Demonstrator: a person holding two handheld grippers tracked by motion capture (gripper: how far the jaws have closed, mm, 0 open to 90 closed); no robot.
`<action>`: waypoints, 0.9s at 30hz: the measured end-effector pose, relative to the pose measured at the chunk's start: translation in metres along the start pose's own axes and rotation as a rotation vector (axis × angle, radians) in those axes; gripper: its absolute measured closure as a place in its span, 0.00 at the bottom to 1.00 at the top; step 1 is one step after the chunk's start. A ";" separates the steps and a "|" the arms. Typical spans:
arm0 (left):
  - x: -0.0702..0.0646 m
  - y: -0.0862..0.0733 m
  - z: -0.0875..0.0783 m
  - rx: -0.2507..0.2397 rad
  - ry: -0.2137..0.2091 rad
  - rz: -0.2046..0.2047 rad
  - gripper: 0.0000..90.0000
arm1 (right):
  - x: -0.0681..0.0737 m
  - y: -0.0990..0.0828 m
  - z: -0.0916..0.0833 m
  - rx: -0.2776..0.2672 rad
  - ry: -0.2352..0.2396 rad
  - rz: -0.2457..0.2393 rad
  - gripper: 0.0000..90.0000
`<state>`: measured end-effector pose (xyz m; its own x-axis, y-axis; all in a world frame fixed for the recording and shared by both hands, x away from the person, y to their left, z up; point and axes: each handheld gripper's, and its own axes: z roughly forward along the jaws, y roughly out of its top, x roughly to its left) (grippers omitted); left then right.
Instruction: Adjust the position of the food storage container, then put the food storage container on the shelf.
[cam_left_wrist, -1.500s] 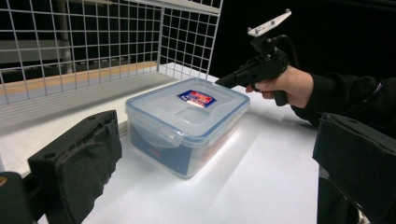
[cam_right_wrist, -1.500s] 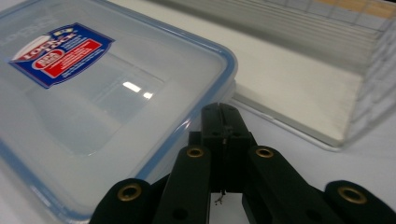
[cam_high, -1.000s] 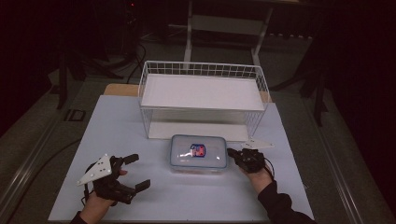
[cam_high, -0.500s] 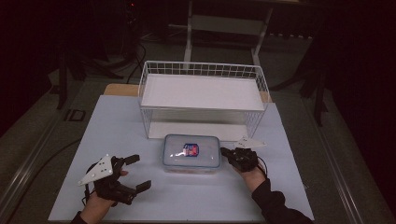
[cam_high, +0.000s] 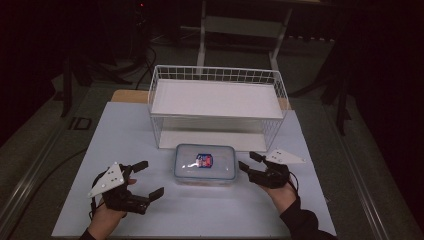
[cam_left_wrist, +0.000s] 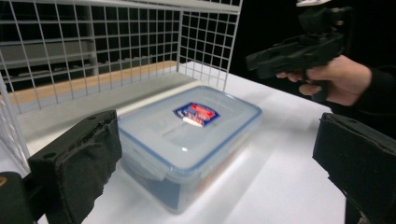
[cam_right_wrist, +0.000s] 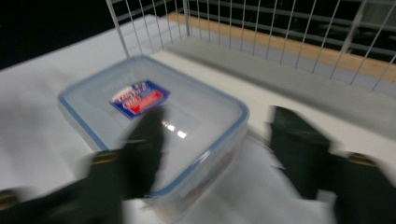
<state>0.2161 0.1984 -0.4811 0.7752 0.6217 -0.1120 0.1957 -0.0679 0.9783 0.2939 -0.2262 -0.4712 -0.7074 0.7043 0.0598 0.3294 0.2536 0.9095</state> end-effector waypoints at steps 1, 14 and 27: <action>0.000 0.000 0.000 0.000 0.000 0.000 0.01 | 0.000 0.000 0.000 0.000 0.000 0.000 0.37; 0.003 0.038 0.036 0.121 -0.015 -0.015 0.02 | -0.003 0.015 -0.033 -0.140 0.009 -0.021 0.16; 0.033 0.045 0.071 0.200 -0.022 -0.129 0.01 | 0.006 0.016 -0.035 -0.161 0.002 -0.162 0.13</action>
<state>0.2934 0.1602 -0.4532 0.7486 0.6182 -0.2396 0.4075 -0.1439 0.9018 0.2729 -0.2411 -0.4416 -0.7444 0.6614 -0.0917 0.1073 0.2540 0.9612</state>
